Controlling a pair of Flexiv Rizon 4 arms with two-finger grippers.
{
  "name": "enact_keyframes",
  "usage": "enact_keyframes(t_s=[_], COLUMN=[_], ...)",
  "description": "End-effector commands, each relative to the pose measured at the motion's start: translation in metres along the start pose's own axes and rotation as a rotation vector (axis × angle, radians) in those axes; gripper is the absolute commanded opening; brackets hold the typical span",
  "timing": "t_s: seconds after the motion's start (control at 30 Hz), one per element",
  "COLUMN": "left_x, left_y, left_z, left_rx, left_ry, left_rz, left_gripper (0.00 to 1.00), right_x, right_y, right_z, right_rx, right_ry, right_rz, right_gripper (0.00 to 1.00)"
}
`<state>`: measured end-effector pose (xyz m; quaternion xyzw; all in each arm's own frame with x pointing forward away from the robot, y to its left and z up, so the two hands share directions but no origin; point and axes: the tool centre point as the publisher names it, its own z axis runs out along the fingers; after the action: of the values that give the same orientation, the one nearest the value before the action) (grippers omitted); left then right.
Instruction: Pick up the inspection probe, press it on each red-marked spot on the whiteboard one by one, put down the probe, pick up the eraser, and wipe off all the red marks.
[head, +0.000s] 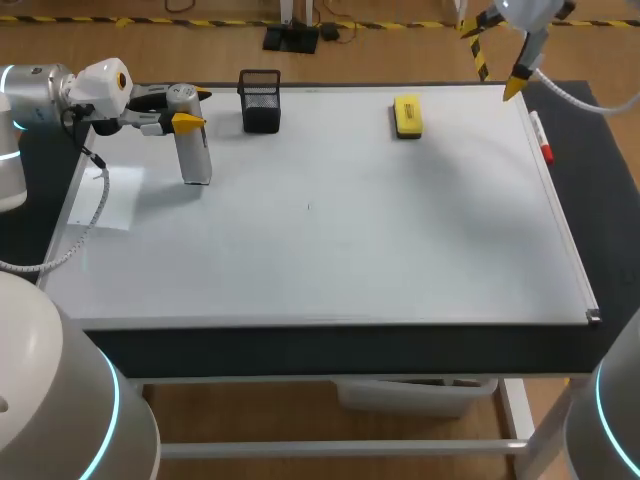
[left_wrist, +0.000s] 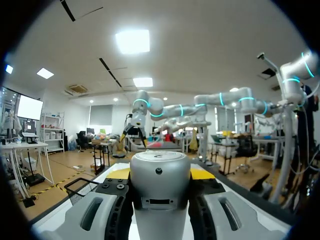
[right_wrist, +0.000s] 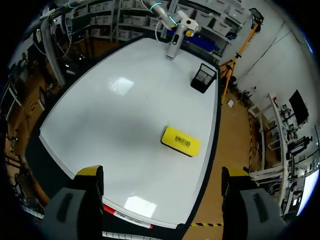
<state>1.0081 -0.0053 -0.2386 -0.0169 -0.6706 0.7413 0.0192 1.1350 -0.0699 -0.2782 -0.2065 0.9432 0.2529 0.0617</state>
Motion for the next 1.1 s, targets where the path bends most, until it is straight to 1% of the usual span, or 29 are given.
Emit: enact_keyframes(t_s=[0.03, 0.2, 0.7, 0.8, 0.9, 0.93, 1.0, 1.07, 1.1], left_x=[-0.001, -0.001, -0.001, 0.002, -0.001, -0.003, -0.009, -0.015, -0.019], left_y=[-0.001, -0.001, -0.001, -0.009, -0.019, -0.022, -0.029, -0.037, -0.042], left_z=[0.000, 0.000, 0.000, 0.001, 0.005, 0.007, 0.010, 0.013, 0.015], left_rx=[-0.001, -0.001, -0.001, -0.002, -0.002, 0.003, -0.018, 0.001, -0.006], left_ry=[0.002, 0.002, 0.002, 0.002, 0.018, 0.034, 0.046, 0.065, 0.071], left_rz=[0.000, 0.000, 0.000, 0.002, 0.008, 0.005, 0.006, 0.001, 0.006], left_gripper=[0.00, 0.00, 0.00, 0.00, 0.00, 0.00, 0.00, 0.00, 0.00], right_x=[0.005, 0.009, 0.009, 0.009, 0.009, 0.009, 0.009, 0.009, 0.009], right_y=[0.004, 0.007, 0.007, 0.007, 0.007, 0.007, 0.007, 0.007, 0.007], right_z=[-0.012, -0.018, -0.018, -0.018, -0.018, -0.018, -0.018, -0.018, -0.018], right_rx=[-0.003, -0.012, -0.012, -0.012, -0.012, -0.012, -0.012, -0.012, -0.012], right_ry=[-0.017, -0.056, -0.056, -0.056, -0.056, -0.056, -0.056, -0.056, -0.056], right_rz=[0.005, 0.008, 0.008, 0.008, 0.008, 0.008, 0.008, 0.008, 0.008], right_gripper=[1.00, 1.00, 1.00, 1.00, 1.00, 1.00, 1.00, 1.00, 1.00])
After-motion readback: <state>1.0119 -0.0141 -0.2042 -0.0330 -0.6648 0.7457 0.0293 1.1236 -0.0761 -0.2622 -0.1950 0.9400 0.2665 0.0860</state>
